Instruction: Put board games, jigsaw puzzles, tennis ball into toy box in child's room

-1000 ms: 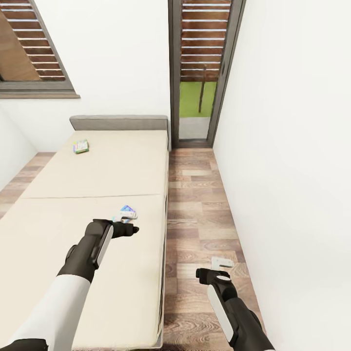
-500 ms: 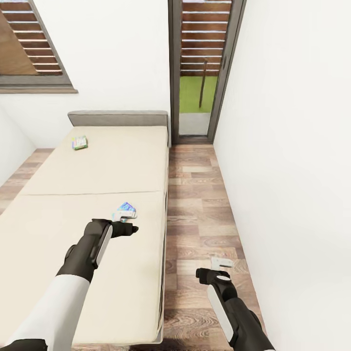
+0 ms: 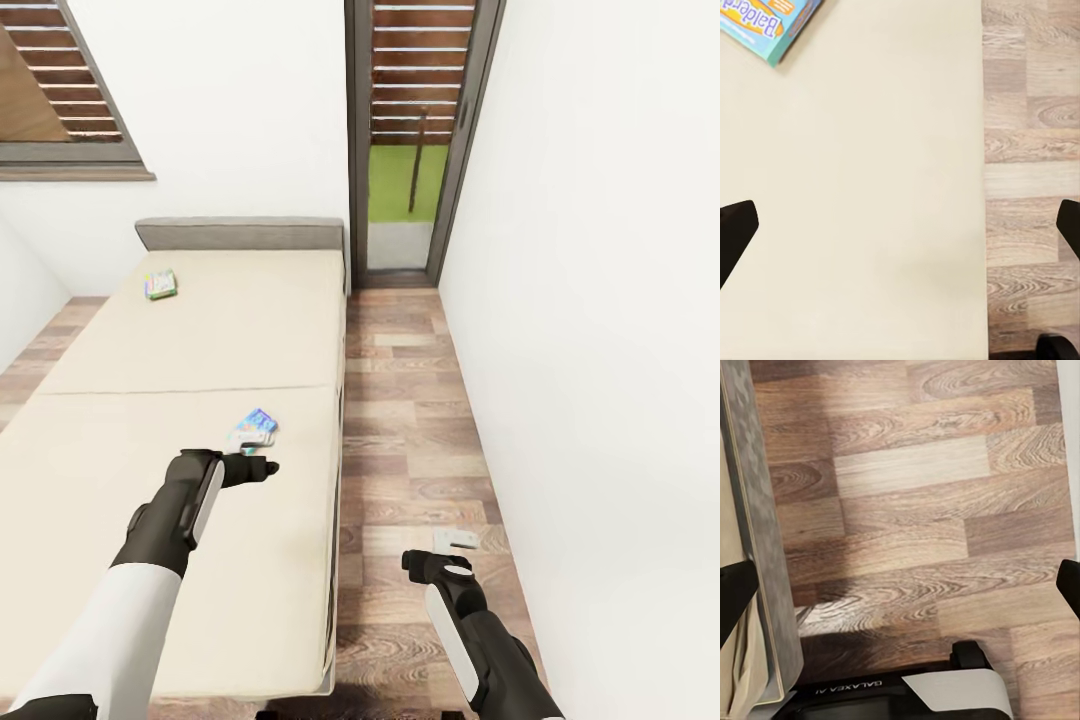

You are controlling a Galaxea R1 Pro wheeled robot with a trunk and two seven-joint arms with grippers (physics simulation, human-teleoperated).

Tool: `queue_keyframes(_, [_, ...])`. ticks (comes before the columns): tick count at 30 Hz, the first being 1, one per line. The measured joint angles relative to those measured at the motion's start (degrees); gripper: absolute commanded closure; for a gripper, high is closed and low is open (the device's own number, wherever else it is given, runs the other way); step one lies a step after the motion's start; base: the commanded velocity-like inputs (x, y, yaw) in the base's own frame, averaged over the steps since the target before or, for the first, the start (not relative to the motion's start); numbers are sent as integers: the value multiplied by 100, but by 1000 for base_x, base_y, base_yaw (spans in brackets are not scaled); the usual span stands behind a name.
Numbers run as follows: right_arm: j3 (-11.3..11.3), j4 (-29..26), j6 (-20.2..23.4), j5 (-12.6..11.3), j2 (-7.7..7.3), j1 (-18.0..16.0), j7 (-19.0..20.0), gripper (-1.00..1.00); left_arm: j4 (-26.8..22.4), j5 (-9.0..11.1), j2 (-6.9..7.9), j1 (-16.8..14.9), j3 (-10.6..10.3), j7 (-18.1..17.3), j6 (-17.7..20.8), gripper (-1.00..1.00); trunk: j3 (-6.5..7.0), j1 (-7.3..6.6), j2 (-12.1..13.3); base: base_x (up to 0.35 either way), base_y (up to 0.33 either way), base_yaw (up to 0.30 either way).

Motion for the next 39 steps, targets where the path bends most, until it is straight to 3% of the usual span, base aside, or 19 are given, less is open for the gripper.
queue_keyframes(39, [0, 0, 0, 3, 0, 1, 0, -100, -73, 8, 14, 2, 17, -41, -7, -100, -366, 0, 0, 0, 0, 0])
